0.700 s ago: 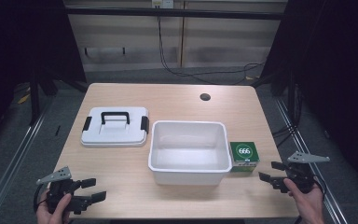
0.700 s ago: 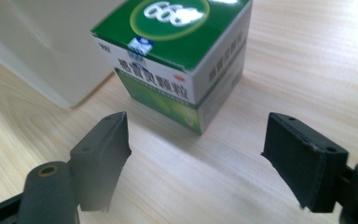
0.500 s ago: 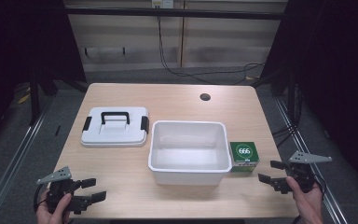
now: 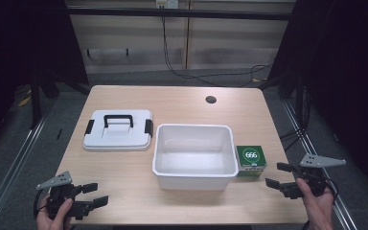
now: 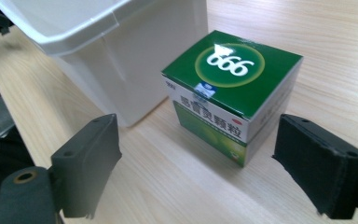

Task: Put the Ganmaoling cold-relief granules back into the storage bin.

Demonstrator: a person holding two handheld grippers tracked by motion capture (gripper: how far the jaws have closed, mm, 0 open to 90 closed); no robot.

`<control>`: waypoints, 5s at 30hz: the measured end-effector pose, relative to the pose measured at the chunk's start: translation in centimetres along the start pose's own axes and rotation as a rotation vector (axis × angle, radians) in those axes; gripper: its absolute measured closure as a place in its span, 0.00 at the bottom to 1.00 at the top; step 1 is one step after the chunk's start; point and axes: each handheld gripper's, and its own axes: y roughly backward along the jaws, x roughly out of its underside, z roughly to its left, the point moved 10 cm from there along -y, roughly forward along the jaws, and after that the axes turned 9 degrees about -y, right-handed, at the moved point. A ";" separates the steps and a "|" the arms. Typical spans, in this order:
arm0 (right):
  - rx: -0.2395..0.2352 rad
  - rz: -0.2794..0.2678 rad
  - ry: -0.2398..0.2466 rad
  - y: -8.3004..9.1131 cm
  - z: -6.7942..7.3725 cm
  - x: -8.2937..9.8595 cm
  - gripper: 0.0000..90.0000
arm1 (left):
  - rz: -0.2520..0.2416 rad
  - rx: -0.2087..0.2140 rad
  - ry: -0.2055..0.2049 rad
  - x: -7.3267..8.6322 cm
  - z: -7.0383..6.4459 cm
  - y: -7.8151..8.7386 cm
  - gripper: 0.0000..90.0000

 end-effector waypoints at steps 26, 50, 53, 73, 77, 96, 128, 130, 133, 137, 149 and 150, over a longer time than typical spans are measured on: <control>0.010 0.090 0.163 -1.0 1.2 -4.7 0.15 | -0.002 -0.009 0.004 0.1 0.1 0.0 0.18; -0.089 0.426 0.416 -3.8 2.0 -5.3 0.13 | -0.005 -0.004 0.001 0.0 0.0 0.0 0.18; -0.106 0.437 0.430 -4.1 1.7 -5.6 0.11 | -0.006 -0.004 0.002 0.0 0.0 0.0 0.18; -0.097 0.673 0.589 -5.9 0.3 -5.9 0.09 | 0.002 0.000 0.001 0.2 0.1 0.0 0.18; -0.070 0.725 0.592 -6.4 0.0 -5.7 0.09 | 0.002 0.003 -0.001 0.1 0.0 0.0 0.18; -0.052 0.818 0.655 -8.8 -1.4 -5.1 0.09 | 0.001 0.011 0.001 0.1 0.0 -0.1 0.18; -0.028 0.930 0.718 -9.6 -2.1 -3.5 0.16 | -0.005 0.006 0.004 0.1 0.1 0.1 0.18; -0.005 0.925 0.696 -9.3 -2.0 -3.6 0.16 | -0.007 0.006 0.004 0.1 0.0 0.1 0.18; -0.005 0.906 0.688 -9.0 -2.0 -3.9 0.16 | -0.011 0.005 0.008 0.0 0.0 0.1 0.18; -0.018 0.879 0.664 -8.4 -1.9 -4.2 0.17 | -0.005 0.006 0.002 0.1 0.0 0.1 0.18; -0.036 0.811 0.531 -6.2 -2.3 -3.9 0.17 | 0.001 0.002 -0.003 0.1 0.0 0.1 0.18; -0.040 0.804 0.516 -6.0 -2.3 -3.9 0.17 | 0.001 0.002 -0.004 0.1 0.0 0.1 0.18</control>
